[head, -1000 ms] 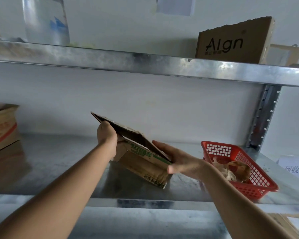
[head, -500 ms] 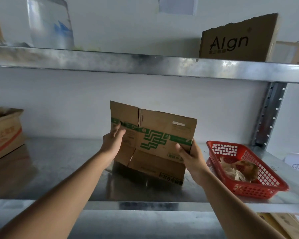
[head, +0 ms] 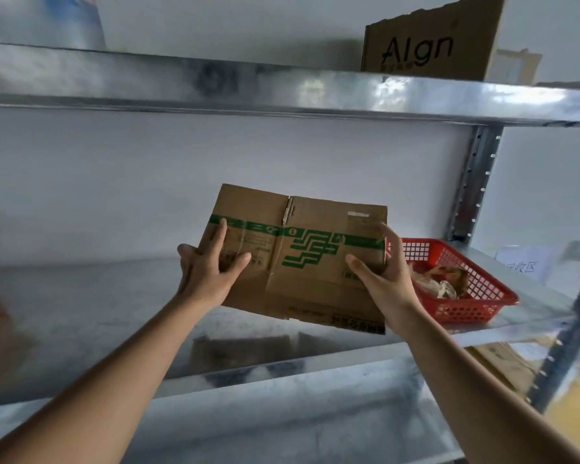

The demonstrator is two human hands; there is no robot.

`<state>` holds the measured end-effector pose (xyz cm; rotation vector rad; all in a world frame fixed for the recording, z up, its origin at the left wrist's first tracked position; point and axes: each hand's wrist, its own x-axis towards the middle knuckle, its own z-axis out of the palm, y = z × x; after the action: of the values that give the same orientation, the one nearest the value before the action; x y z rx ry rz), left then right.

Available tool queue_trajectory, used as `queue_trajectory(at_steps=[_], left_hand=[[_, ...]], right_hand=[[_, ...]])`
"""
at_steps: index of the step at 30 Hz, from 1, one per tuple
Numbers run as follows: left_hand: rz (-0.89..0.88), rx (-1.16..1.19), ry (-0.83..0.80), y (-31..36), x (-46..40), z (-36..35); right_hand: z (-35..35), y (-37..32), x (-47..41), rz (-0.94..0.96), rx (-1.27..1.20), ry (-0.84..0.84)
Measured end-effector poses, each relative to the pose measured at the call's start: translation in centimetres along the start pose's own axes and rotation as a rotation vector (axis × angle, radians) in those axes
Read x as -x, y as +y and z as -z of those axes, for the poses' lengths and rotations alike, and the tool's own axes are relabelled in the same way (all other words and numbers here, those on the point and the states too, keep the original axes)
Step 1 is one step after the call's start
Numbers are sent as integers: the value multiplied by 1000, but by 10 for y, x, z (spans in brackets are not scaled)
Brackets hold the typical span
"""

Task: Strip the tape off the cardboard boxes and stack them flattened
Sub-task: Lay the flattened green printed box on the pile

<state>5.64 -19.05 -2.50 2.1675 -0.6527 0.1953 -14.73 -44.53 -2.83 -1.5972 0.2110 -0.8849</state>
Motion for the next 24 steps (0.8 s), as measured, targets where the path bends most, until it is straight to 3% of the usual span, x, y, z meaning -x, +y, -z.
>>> queue_trajectory(at_steps=[4, 10, 24], left_hand=[[-21, -46, 18, 6, 17, -4], [-59, -68, 52, 33, 55, -13], [-276, -42, -41, 127, 188, -77]], right_hand=[[1, -7, 21, 53, 469, 55], [27, -19, 55, 83, 858, 274], [196, -59, 204, 3, 523, 362]])
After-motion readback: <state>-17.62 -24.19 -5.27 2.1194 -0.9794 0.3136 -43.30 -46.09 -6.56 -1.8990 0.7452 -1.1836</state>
